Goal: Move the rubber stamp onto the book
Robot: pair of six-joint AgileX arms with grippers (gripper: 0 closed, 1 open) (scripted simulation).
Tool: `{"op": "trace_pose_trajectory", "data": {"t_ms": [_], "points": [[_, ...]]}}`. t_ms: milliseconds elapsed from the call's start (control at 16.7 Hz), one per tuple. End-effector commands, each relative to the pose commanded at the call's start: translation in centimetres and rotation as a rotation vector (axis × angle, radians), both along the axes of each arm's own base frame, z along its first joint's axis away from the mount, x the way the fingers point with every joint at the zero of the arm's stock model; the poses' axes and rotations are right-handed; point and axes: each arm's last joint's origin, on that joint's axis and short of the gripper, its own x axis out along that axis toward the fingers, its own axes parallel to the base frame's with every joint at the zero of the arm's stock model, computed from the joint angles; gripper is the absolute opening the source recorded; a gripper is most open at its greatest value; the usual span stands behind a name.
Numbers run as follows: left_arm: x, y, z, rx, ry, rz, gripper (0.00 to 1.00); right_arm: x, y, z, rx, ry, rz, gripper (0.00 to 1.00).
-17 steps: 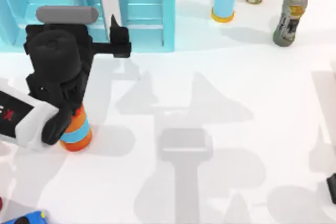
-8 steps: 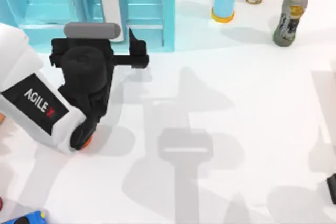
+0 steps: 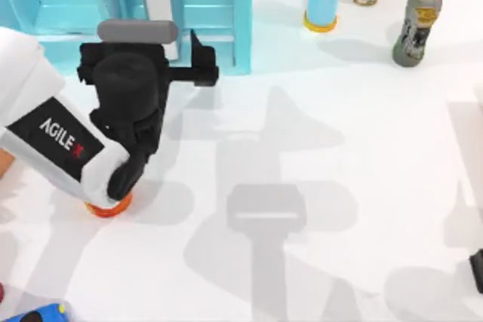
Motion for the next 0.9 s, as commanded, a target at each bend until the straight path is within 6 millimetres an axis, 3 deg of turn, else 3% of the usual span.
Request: {"op": "trace_pose_trajectory", "data": {"t_ms": [300,480,840,900], "points": [[4.5,-0.3,0.6,-0.004,-0.012,0.002,1.00,0.0,0.0,0.0,0.000,0.000,0.000,1.00],[7.4,-0.3,-0.4,-0.001,-0.005,0.004,1.00,0.0,0.0,0.0,0.000,0.000,0.000,1.00],[8.4,-0.3,-1.4,0.002,0.005,0.003,1.00,0.0,0.0,0.0,0.000,0.000,0.000,1.00],[8.4,-0.3,-1.4,0.002,0.005,0.003,0.92,0.0,0.0,0.0,0.000,0.000,0.000,1.00]]}}
